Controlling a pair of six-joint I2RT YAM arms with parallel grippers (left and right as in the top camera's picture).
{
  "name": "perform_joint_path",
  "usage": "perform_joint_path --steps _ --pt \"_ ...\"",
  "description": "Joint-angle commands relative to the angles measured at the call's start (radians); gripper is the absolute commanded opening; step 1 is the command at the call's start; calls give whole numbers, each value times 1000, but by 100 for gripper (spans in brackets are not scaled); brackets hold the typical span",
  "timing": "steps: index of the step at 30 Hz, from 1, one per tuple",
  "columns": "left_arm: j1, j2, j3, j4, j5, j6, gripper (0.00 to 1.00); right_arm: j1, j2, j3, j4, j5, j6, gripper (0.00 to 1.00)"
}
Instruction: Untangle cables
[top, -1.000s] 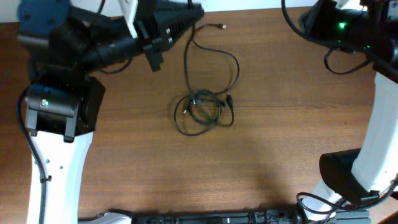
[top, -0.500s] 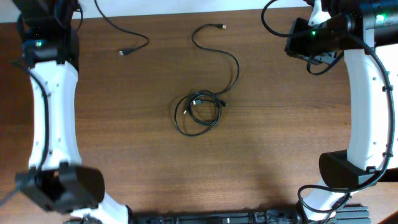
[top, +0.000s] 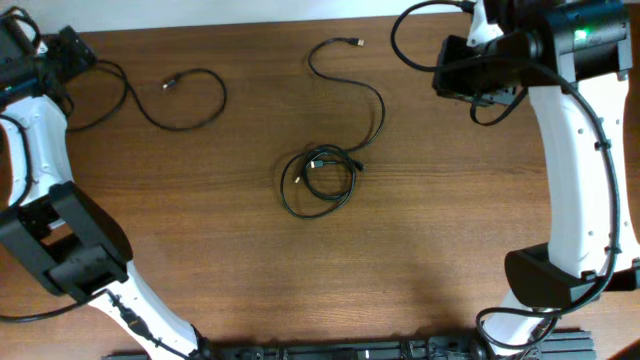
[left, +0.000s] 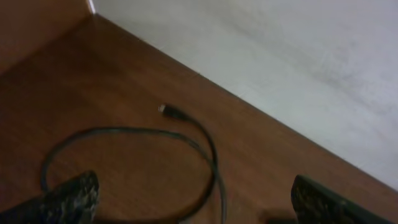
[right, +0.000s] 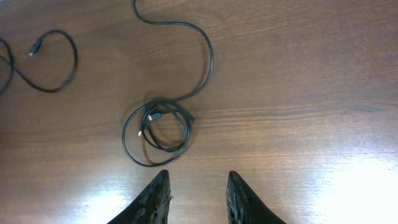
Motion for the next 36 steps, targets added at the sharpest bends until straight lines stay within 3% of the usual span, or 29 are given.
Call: perform_joint_path --steps 1,3,4,6,8,10,17,19,21,22,24,25,28,30,36 --pt "-19 -6 8 -99 409 23 89 18 9 -8 -1 5 -10 28" --pt "-64 2 3 -243 416 23 90 25 9 -8 -2 5 -10 28" --pt "-91 11 1 -294 386 23 96 29 9 -8 0 5 -10 28" --pt "-156 32 0 -402 260 22 99 29 9 -8 4 5 -10 28" --pt "-225 68 0 -460 39 13 99 29 9 -8 -4 5 -10 28" --pt "-255 100 -1 -513 -98 -61 99 29 9 -8 -18 5 -11 28" --pt "-256 233 -1 -490 -137 -73 90 29 9 -8 -21 5 -10 28" --pt "-251 247 -1 -474 -152 -95 85 29 9 -8 -22 5 -10 28" --pt "-247 264 -2 -466 -196 -113 73 29 9 -8 -22 5 -10 28" --pt "-247 278 -2 -462 -206 -113 58 30 9 -8 -22 5 -10 28" --pt "-243 312 -2 -443 -216 -113 14 29 9 -8 -22 5 -10 28" --pt "-240 328 -2 -424 -216 -113 2 30 9 -8 -22 5 -10 28" --pt "-213 340 24 -351 -216 -76 0 30 9 -8 -22 5 -10 28" --pt "-168 338 166 -381 -208 -21 0 30 9 -8 -22 5 -10 28" --pt "-58 338 574 -488 -192 -22 0 30 9 -66 -22 5 -10 28"
